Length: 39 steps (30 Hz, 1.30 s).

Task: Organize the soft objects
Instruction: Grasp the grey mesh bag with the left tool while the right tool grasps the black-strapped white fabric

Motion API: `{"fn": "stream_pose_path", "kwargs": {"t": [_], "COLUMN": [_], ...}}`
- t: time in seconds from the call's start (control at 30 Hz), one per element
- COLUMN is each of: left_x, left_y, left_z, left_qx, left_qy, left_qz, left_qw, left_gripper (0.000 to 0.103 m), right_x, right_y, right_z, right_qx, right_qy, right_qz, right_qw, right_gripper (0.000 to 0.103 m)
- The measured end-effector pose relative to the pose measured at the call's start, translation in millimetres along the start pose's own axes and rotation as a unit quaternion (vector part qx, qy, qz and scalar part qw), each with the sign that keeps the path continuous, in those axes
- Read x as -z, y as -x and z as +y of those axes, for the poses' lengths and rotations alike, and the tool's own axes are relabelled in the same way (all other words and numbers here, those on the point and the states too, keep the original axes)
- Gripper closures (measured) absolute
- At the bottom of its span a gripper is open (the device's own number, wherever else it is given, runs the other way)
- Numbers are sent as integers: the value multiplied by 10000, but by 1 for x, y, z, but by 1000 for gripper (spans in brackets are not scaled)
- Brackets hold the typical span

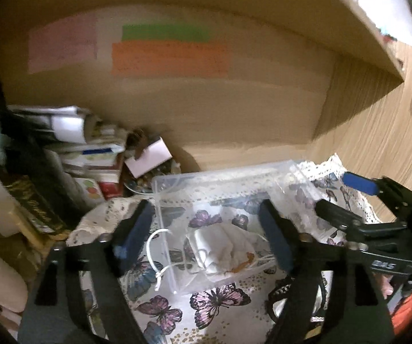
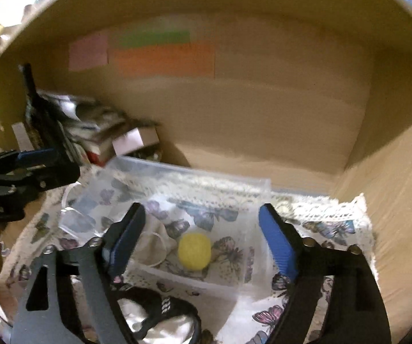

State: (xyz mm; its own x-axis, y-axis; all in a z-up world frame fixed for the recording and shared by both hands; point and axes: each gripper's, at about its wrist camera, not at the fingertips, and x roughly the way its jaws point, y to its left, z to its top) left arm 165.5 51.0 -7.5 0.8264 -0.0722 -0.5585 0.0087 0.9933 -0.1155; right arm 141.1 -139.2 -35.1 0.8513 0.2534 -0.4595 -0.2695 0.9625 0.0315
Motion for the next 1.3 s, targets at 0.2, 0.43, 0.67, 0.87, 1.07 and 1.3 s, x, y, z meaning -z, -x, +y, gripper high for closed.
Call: {"fn": "stream_pose_path", "kwargs": {"t": [0.2,0.43,0.67,0.87,1.07,1.3], "left_x": [14,48,84,115,138,150], "left_y": [30,36,30,12,2,2], "left_z": [-2,-3,11,15,20,20], "left_qx": [-202,-220,-179,-234,-229,42], "left_qy": [-123,-266,-9,21,37,27], "left_qz": [-257,-47,478,1029,1316,1420], "left_qw": [9994,9994,9987,9944,9910,9899], "left_gripper": [2,1,1,1,1,22], "right_x": [9,33,58,73,82,88], "right_y": [31,37,26,12,-8,-27], "right_z": [3,9,22,27,28,23], "right_qx": [-21,-115,-122,-211,-107,-100], "right_qy": [-27,-168,-158,-213,-220,-377], "right_qz": [-253,-126,245,562,861,1130], "right_qw": [9997,9997,9995,9980,9960,9928], "right_gripper": [17,17,17,17,17,19]}}
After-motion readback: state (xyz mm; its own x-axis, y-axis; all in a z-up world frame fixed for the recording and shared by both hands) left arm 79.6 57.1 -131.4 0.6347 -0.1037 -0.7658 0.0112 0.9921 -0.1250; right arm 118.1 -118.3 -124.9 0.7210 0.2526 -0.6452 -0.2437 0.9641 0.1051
